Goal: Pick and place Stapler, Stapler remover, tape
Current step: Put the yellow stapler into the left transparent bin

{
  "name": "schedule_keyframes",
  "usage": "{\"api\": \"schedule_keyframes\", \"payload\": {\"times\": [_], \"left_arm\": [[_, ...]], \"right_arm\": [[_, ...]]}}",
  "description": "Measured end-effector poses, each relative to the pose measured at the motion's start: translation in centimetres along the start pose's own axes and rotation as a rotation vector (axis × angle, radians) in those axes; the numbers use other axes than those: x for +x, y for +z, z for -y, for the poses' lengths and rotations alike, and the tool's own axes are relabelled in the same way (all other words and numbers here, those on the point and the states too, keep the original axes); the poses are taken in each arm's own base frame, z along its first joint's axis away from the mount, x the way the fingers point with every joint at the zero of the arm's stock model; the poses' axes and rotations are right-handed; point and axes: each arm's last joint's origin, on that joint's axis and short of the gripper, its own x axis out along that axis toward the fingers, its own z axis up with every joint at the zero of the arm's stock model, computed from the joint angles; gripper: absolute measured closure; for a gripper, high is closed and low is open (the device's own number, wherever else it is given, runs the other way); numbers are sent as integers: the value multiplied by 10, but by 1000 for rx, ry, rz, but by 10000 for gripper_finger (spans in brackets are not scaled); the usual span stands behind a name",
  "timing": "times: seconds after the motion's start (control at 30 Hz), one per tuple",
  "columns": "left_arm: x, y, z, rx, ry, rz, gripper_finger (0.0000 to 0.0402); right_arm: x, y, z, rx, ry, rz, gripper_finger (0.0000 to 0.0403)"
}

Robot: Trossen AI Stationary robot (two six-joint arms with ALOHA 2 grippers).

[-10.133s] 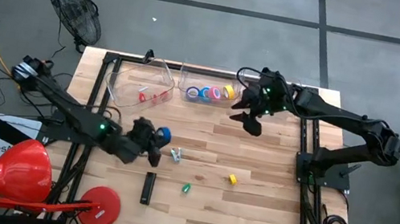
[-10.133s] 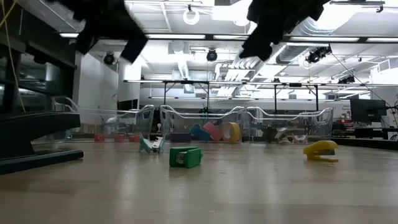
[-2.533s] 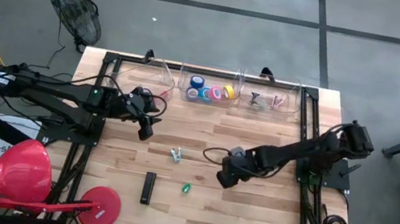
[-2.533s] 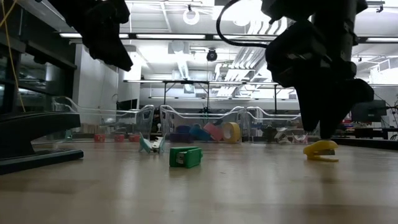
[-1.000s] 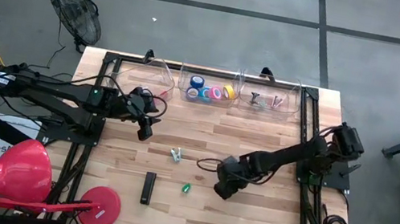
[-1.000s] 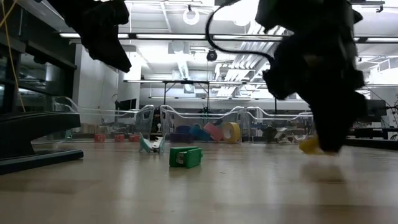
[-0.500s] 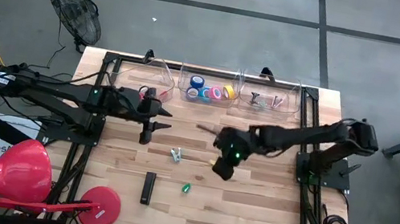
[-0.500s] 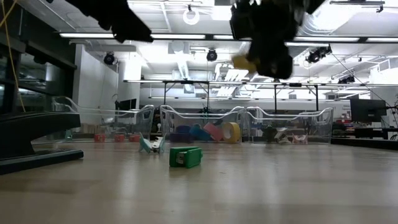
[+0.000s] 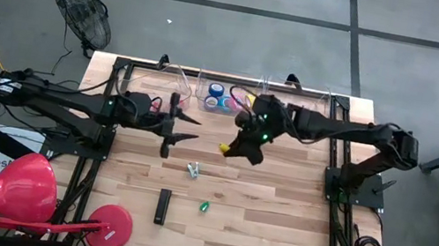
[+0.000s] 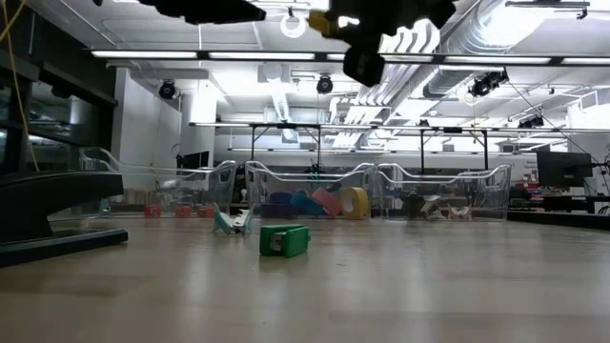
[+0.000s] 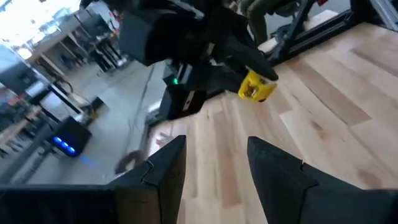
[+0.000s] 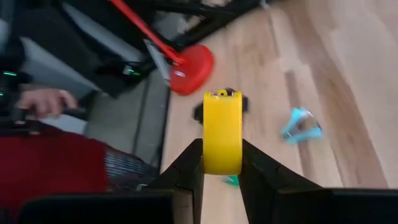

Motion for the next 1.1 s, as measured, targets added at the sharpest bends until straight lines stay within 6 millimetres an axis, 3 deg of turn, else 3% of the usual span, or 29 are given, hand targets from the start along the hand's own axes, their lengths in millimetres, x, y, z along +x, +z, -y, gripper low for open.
{"api": "schedule_keyframes", "payload": {"times": [0.27, 0.67, 1.1], "left_arm": [[25, 2, 2, 16, 57, 98, 234], [62, 18, -1, 17, 35, 112, 234], [67, 21, -1, 19, 4, 120, 234]], "right_arm": [[-17, 19, 7, -79, 199, 43, 338], [-34, 25, 21, -83, 279, 42, 337], [-32, 25, 25, -95, 281, 35, 337]]}}
